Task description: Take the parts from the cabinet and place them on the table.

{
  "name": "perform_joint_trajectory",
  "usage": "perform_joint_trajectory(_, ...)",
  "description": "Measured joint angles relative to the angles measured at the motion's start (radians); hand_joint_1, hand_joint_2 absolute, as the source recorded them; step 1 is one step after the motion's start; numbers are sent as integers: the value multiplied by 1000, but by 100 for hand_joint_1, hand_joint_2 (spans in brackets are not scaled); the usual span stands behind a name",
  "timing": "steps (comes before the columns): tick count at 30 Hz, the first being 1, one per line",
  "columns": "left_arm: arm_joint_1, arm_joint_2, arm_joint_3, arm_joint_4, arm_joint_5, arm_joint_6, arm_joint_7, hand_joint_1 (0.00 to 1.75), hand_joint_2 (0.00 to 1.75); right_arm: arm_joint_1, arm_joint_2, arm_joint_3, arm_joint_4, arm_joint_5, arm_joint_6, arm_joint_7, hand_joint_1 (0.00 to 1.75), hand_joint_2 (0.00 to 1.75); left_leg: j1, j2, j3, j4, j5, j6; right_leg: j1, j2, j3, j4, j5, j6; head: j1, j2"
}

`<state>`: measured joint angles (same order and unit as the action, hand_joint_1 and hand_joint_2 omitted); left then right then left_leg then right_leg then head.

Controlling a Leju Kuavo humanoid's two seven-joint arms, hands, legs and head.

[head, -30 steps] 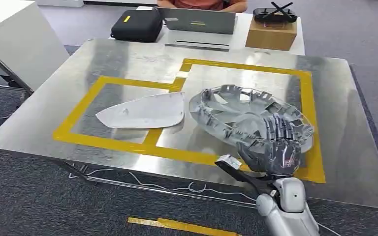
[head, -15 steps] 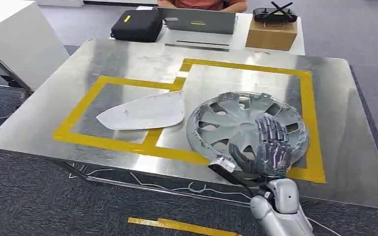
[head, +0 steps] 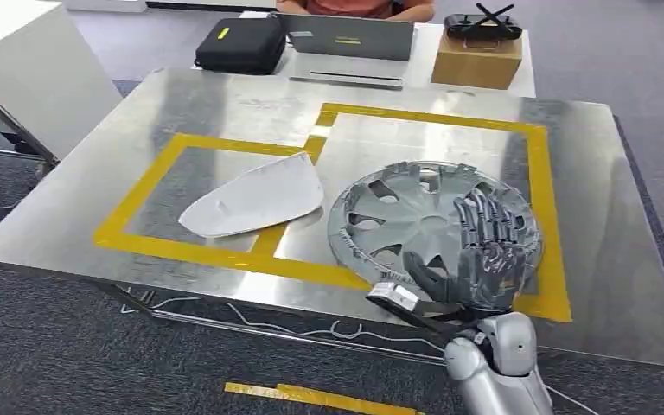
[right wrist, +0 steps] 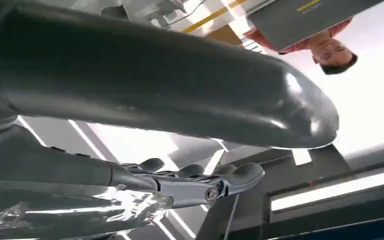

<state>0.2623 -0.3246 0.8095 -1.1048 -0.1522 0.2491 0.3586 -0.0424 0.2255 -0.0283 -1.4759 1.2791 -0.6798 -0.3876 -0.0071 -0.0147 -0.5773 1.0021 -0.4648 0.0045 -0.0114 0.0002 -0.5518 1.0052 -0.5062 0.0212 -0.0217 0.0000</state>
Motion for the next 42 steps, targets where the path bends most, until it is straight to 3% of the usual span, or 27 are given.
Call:
perform_joint_trajectory(10, 1, 0, 0, 0, 11, 5, 0, 0, 0, 29, 27, -71, -16, -51, 0, -47, 0, 0, 0, 0, 0, 0, 0, 0, 0, 0, 0, 0, 0, 0, 0, 0)
perform_joint_trajectory(26, 10, -1, -6, -2, 24, 13, 0, 0, 0, 29, 32, -84, -17, -71, 0, -55, 0, 0, -4, 0, -1, 6, -4, 6, -3, 0, 1, -1, 1, 4, 0, 0)
perform_joint_trajectory(29, 13, -2, -9, -3, 24, 13, 0, 0, 0, 29, 36, -89, -17, -72, 0, -55, 0, 0, -8, 0, -3, 14, -10, 19, -7, 0, 5, -5, 1, 16, 0, 0)
perform_joint_trajectory(30, 14, -4, -11, -8, 24, 13, 0, 0, 0, 28, 38, -91, -18, -72, 0, -55, 0, 0, 3, 3, 12, -14, 4, 33, -4, 0, -2, 8, -16, 25, 1, 0)
perform_joint_trajectory(31, 14, -5, -11, -8, 24, 13, 0, 0, 0, 26, 38, -91, -18, -72, 0, -55, 0, 0, 4, 4, 12, -15, 5, 36, -3, 0, -25, 57, -48, 24, 3, 0)
perform_joint_trajectory(33, 15, -5, -13, -9, 26, 13, 0, 0, 0, 30, 38, -93, -17, -70, 0, -55, 0, 0, 2, 4, 11, -15, 3, 38, -4, 0, -100, 216, -123, 27, 5, 0)
perform_joint_trajectory(34, 17, -5, -16, -10, 26, 13, 0, 0, 0, 32, 38, -93, -17, -70, 0, -55, 0, 0, 2, 5, 10, -14, 3, 38, -4, 0, -138, 290, -148, 28, 6, 0)
perform_joint_trajectory(35, 20, -5, -19, -10, 27, 13, 2, 0, 0, 33, 38, -95, -16, -69, 0, -55, 0, 0, 1, 5, 11, -14, 2, 38, -4, 0, -150, 309, -142, 29, 5, 0)
perform_joint_trajectory(37, 24, -6, -27, -11, 27, 14, 4, 0, 0, 33, 38, -96, -16, -67, 0, -55, 0, 0, 1, 4, 13, -13, 1, 35, -4, 0, -106, 213, -72, 26, 6, 0)
perform_joint_trajectory(39, 30, -7, -35, -15, 27, 14, 7, 0, 0, 30, 38, -96, -16, -65, 0, -52, 0, 0, 2, 4, 17, -12, -3, 29, -4, -2, -9, 25, 9, 20, 6, 0)
perform_joint_trajectory(40, 34, -7, -39, -18, 26, 15, 9, 0, 0, 27, 38, -96, -16, -63, 0, -51, 0, 0, -6, 4, 15, -7, -7, 21, 0, -3, 9, -10, -7, 16, 6, 0)
perform_joint_trajectory(41, 38, -7, -42, -23, 26, 17, 11, 0, 0, 27, 39, -96, -16, -62, 0, -51, 0, 0, -5, 4, 13, -5, -4, 15, -1, 0, 12, -9, 0, 7, 4, 0)
perform_joint_trajectory(42, 41, -8, -46, -26, 26, 18, 13, 0, 0, 29, 39, -97, -16, -61, 0, -48, 0, 0, -3, 4, 13, -6, -3, 11, 2, 1, 10, -7, 1, 5, 4, 0)
